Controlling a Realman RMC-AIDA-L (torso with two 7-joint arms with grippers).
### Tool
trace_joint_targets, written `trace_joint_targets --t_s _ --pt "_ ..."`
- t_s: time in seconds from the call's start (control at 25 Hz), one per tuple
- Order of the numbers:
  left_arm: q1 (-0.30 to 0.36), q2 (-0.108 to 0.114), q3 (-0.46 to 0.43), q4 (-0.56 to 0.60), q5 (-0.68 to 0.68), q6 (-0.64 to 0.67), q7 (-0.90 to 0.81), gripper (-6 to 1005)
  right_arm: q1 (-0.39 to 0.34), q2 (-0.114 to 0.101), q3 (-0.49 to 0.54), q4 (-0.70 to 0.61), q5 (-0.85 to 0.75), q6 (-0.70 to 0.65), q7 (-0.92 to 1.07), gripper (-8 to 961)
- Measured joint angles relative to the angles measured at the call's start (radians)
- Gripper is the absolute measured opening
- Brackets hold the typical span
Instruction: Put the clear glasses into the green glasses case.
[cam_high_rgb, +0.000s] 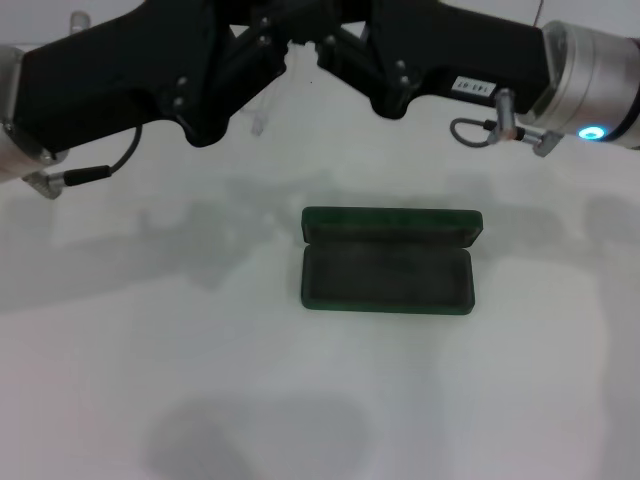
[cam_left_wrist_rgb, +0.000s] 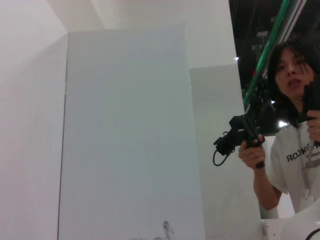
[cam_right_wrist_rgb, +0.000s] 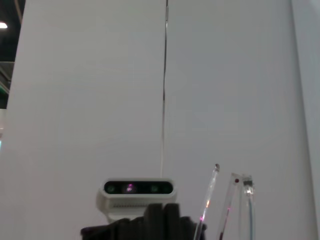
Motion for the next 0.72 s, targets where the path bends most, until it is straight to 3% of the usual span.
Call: trace_joint_targets --t_s 0.72 --pt "0.007 0.007 -0.007 0.0 -0.007 -0.003 0.0 39 -0.006 0.0 0.002 -0.025 -0.01 -0.004 0.008 107"
